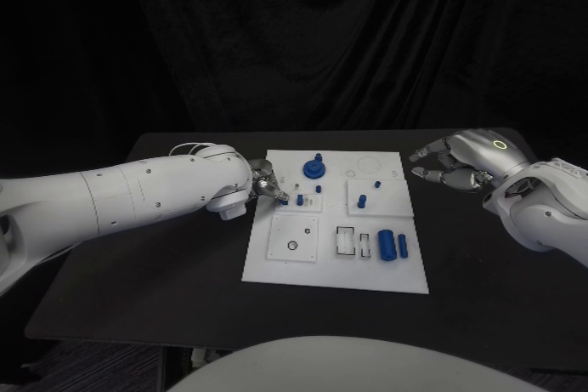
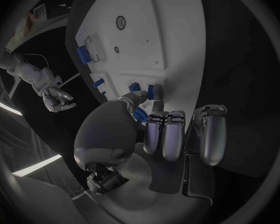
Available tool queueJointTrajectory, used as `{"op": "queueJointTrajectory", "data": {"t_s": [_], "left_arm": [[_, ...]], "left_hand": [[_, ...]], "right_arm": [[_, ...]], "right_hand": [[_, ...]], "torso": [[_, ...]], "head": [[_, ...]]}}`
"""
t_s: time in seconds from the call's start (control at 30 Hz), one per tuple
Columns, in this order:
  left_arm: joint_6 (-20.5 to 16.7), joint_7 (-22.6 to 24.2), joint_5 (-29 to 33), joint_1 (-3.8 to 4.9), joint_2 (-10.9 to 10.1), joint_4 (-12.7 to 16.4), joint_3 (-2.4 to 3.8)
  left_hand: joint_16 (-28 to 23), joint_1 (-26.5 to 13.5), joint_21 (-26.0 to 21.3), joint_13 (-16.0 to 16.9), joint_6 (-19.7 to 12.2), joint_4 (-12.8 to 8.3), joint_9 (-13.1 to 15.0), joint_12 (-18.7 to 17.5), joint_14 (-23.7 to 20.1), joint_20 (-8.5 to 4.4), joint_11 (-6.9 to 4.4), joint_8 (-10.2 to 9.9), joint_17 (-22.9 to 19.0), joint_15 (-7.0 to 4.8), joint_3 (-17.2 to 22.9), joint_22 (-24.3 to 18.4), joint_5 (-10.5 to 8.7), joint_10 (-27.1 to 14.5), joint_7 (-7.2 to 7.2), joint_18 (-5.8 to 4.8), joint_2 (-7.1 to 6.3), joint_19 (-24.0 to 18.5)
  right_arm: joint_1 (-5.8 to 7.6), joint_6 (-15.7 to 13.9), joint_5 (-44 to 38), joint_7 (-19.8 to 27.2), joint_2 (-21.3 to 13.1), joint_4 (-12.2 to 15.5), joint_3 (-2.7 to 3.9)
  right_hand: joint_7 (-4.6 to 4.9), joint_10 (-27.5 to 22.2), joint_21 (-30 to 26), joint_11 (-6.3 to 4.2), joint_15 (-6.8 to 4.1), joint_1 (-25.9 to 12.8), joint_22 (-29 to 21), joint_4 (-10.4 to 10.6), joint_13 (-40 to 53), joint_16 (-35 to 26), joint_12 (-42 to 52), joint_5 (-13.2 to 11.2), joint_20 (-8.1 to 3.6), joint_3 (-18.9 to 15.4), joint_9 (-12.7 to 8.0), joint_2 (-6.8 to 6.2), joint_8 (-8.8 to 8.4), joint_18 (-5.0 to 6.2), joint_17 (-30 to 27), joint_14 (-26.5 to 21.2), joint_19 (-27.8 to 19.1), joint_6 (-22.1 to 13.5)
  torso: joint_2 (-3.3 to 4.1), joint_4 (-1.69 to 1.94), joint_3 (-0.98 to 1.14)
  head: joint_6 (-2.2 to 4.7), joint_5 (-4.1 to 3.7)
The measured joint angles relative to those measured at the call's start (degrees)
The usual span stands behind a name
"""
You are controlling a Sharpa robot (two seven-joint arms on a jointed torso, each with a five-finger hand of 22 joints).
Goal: Assemble the parts on the task board
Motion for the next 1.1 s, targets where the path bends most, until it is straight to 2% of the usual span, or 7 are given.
{"op": "queueJointTrajectory", "data": {"t_s": [0.27,0.43,0.57,0.7,0.8,0.9,1.1], "left_arm": [[0.28,0.01,0.02,0.0,0.0,-0.09,0.02],[0.41,0.04,0.02,0.0,0.24,-0.5,0.04],[0.59,0.04,0.02,0.0,0.4,-0.8,0.01],[0.83,0.04,0.02,-0.02,0.53,-1.08,-0.01],[0.92,0.05,0.02,-0.02,0.59,-1.31,-0.01],[0.95,0.12,0.02,-0.02,0.67,-1.52,-0.01],[0.97,0.3,0.02,-0.02,1.0,-1.81,-0.02]], "left_hand": [[0.0,-0.01,-0.29,0.0,-0.08,-0.01,0.06,0.0,0.0,0.0,0.0,0.0,0.0,0.0,0.01,0.0,-0.14,0.0,0.08,0.0,-0.01,0.0],[0.0,-1.1,-0.89,0.0,-0.09,0.66,0.09,0.0,0.0,0.0,0.0,-0.48,0.0,0.0,-0.66,0.0,-6.8,0.0,0.07,-0.01,0.71,0.0],[0.0,-4.16,-1.41,0.0,-0.4,3.1,-1.64,0.0,0.0,0.0,0.15,-2.28,0.0,0.0,-3.74,0.0,-15.63,0.15,0.6,-0.02,0.71,0.0],[0.0,-6.0,-1.78,0.0,0.01,4.93,-2.83,0.0,-0.06,0.27,0.51,-3.12,0.0,0.36,-6.21,0.0,-20.04,0.11,1.01,-0.01,0.92,0.01],[0.0,-7.13,-1.78,0.0,0.0,6.07,-3.44,0.0,0.0,0.42,0.58,-3.34,0.0,0.42,-7.91,0.0,-22.65,0.18,0.99,-0.01,1.17,0.01],[0.0,-8.32,-2.0,0.0,0.2,7.61,-3.9,0.0,0.0,0.42,0.79,-3.54,0.0,0.42,-9.86,0.0,-24.34,-0.02,1.2,-0.01,1.67,0.01],[0.0,-9.58,-2.0,0.0,1.72,9.97,-3.73,0.0,0.0,0.42,0.78,-3.02,-0.01,0.42,-12.84,0.0,-25.18,-0.02,0.99,-0.02,2.34,0.0]], "right_arm": [[-0.07,0.06,0.0,-0.09,0.05,-0.06,0.0],[-0.08,0.08,0.0,-0.12,0.1,-0.06,0.0],[-0.1,0.09,0.0,-0.14,0.1,-0.06,0.0],[-0.1,0.1,0.0,-0.16,0.08,-0.06,0.0],[-0.1,0.11,0.0,-0.18,0.08,-0.06,0.0],[-0.1,0.12,0.0,-0.19,0.11,-0.06,0.0],[-0.12,0.16,0.0,-0.21,0.23,-0.11,0.0]], "right_hand": [[0.0,-0.02,0.0,0.01,0.0,0.0,0.0,0.0,0.0,0.0,0.01,0.0,0.0,0.0,0.0,0.0,0.0,0.0,0.0,0.0,0.0,0.0],[0.0,-0.03,0.0,0.03,0.0,0.0,0.0,0.0,0.0,0.0,0.04,0.0,0.0,0.0,0.01,0.0,0.0,0.0,0.0,0.0,0.0,0.0],[0.0,-0.04,0.0,0.04,0.0,0.0,0.0,0.0,0.0,0.0,0.05,0.0,0.0,0.0,0.01,0.0,0.0,0.0,0.0,0.0,0.0,0.0],[0.0,-0.04,0.0,0.04,0.0,0.0,0.0,0.0,0.0,0.0,0.1,0.0,0.0,0.0,-0.04,0.0,0.0,0.0,0.0,0.0,0.0,0.0],[0.0,-0.04,0.0,0.04,0.0,0.01,0.0,0.0,0.0,0.0,0.11,0.0,0.0,0.0,-0.04,0.01,0.0,0.0,0.0,0.0,0.0,0.0],[0.0,-0.05,0.0,0.05,0.0,0.01,0.01,0.0,0.0,0.0,0.11,0.0,0.0,0.0,-0.04,0.02,0.0,0.0,0.0,0.0,0.0,0.0],[0.0,-0.05,0.0,0.05,0.0,0.12,0.04,-0.17,0.0,0.0,0.14,0.0,0.0,0.17,-0.04,0.12,0.0,0.0,0.0,0.0,0.0,0.0]], "torso": [[0.0,-0.01,-0.01],[0.0,-0.01,-0.01],[0.0,-0.01,-0.01],[0.0,-0.01,-0.01],[0.0,-0.02,-0.01],[0.0,-0.02,-0.01],[0.0,-0.05,-0.01]], "head": [[0.0,0.15],[0.0,0.15],[0.0,0.05],[0.0,0.01],[0.0,0.03],[0.0,0.04],[0.0,0.15]]}}
